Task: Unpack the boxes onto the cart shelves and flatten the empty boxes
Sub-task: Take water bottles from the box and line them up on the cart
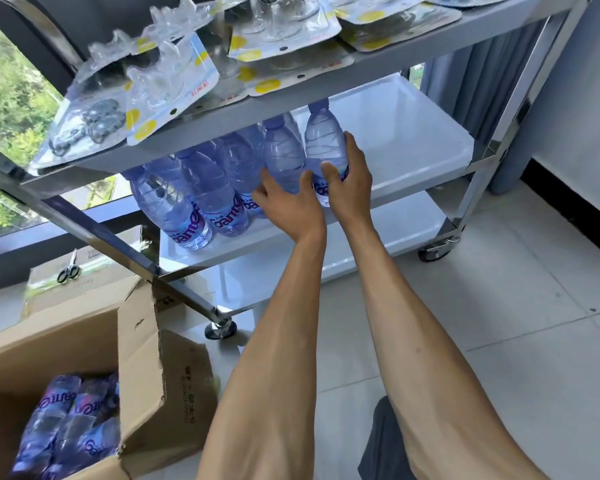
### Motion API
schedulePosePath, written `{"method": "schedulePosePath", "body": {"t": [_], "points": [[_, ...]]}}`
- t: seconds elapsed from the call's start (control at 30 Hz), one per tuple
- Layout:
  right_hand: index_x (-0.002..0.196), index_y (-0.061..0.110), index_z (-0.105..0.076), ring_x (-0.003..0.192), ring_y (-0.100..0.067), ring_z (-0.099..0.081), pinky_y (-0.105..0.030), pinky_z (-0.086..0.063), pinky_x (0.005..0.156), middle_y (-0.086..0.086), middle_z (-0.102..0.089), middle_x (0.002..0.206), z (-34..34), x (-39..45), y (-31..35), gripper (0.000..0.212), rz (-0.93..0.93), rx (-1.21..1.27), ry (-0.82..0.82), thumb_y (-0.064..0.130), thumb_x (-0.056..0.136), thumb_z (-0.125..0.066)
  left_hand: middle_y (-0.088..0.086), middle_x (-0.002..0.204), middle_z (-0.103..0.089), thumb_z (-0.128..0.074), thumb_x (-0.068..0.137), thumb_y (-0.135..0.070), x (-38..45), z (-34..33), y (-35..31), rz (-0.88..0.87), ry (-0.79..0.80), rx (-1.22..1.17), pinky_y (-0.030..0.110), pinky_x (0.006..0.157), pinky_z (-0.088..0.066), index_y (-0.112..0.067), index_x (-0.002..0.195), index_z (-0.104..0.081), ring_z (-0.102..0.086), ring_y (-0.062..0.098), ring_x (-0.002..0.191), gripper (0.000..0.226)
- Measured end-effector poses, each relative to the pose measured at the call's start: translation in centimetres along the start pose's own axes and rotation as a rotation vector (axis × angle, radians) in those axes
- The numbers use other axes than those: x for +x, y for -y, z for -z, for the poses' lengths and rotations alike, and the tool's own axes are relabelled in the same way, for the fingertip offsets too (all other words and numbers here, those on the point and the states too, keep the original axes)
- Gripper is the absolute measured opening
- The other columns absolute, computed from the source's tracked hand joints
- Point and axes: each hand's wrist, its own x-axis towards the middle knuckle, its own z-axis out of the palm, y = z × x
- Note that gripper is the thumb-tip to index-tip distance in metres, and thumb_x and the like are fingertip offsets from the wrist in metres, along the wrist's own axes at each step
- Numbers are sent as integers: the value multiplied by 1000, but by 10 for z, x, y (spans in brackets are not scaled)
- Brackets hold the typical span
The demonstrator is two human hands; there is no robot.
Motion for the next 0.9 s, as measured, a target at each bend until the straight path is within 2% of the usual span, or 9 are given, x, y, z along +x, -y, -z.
{"method": "schedulePosePath", "body": {"t": [0.07, 0.13, 0.2, 0.27, 0.33, 0.47, 0.57, 0.7, 0.9], "points": [[147, 9, -39, 128, -22, -50, -35, -42, 106, -9, -51, 142, 0, 7, -8, 57, 35, -14, 39, 14, 94, -60, 14, 130, -47, -80, 78, -22, 0, -4, 4, -11, -15, 23, 11, 91, -31, -7, 140, -48, -50, 27, 121, 71], [148, 11, -37, 128, -20, -49, -30, -42, 105, -8, -50, 143, -2, 9, -16, 58, 54, 0, 34, 17, 95, -60, 13, 132, -48, -79, 77, -23, -2, -7, 14, -18, -41, 96, 26, 96, -40, -7, 138, -49, -49, 30, 122, 70], [151, 14, -33, 130, -19, -47, -24, -41, 102, -8, -46, 145, -7, 5, -21, 60, 62, 0, 4, 20, 97, -57, 12, 130, -50, -76, 76, -24, -6, -5, 24, -10, -55, 176, 38, 94, -45, -9, 132, -53, -50, 31, 121, 63], [151, 18, -32, 125, -17, -48, -20, -40, 94, -8, -46, 141, -17, -1, -20, 59, 43, -7, -65, 23, 97, -56, 11, 128, -53, -77, 77, -28, -4, -5, 33, -21, -56, 195, 38, 93, -42, -11, 130, -56, -51, 31, 119, 59], [150, 21, -35, 118, -18, -51, -24, -44, 91, -9, -47, 134, -26, -5, -17, 59, 17, -3, -132, 22, 95, -57, 11, 126, -55, -78, 78, -31, -1, -4, 39, -42, -48, 182, 35, 93, -40, -12, 130, -57, -53, 30, 118, 59], [151, 19, -32, 125, -24, -49, -34, -41, 99, -10, -47, 137, -24, -3, -16, 58, 58, -80, -107, 21, 98, -55, 10, 121, -57, -76, 82, -34, 4, 1, 42, -77, -16, 241, 32, 92, -39, -15, 129, -59, -55, 28, 112, 54], [152, 16, -30, 129, -26, -47, -30, -37, 102, -11, -47, 141, -17, 1, -19, 57, 70, -110, -73, 21, 100, -53, 11, 120, -58, -74, 84, -35, 7, 4, 42, -122, 1, 312, 32, 91, -39, -14, 127, -59, -56, 28, 111, 50], [153, 19, -30, 130, -23, -46, -23, -32, 98, -9, -47, 143, -19, 9, -32, 58, 107, -100, -56, 22, 100, -53, 12, 125, -57, -71, 87, -29, 13, -5, 51, -142, -28, 311, 33, 90, -37, -13, 128, -58, -54, 30, 115, 46], [154, 21, -27, 132, -20, -45, -29, -34, 105, -5, -46, 145, -18, 2, -34, 60, 85, -41, -94, 23, 100, -53, 12, 128, -56, -64, 83, -13, 7, -2, 59, -208, -24, 291, 30, 93, -36, -13, 134, -53, -51, 28, 118, 52]]}}
